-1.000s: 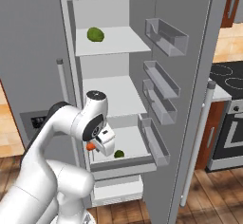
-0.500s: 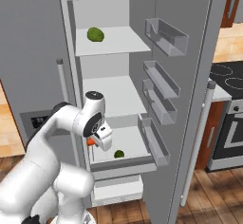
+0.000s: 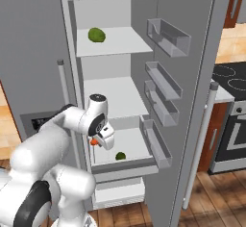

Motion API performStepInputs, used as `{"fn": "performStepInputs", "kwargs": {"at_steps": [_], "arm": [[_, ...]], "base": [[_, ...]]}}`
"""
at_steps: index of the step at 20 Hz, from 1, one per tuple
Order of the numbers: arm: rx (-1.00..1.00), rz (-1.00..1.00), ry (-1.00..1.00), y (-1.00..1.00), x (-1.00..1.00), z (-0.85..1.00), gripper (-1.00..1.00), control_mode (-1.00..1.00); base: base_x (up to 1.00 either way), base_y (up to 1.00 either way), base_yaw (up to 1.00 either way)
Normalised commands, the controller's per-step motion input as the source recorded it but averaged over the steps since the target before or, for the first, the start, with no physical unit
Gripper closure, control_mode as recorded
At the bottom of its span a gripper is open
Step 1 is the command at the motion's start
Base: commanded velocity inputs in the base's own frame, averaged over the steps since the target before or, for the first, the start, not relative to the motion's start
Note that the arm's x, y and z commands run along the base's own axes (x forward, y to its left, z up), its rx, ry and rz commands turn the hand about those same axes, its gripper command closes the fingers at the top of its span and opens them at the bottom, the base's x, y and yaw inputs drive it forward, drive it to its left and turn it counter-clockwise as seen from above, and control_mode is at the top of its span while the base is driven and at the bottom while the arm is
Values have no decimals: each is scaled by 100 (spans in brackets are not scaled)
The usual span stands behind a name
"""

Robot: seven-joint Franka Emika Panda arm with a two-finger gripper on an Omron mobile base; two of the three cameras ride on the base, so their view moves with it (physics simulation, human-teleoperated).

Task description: Place the carrot and lime inside the fridge drawer. Close the drawer after placing the vegetables.

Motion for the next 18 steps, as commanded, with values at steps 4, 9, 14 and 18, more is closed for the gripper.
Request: {"fn": "performStepInputs", "kwargs": {"at_steps": [4, 9, 14, 18], "arm": [[0, 0, 0, 2, 18, -50, 100, -100], [-1, 0, 0, 3, 22, -53, 100, -100], [0, 0, 0, 0, 23, -48, 100, -100], [0, 0, 0, 0, 19, -36, 100, -100]], "base": [[0, 0, 0], [0, 0, 0], [0, 0, 0], [0, 0, 0]]}}
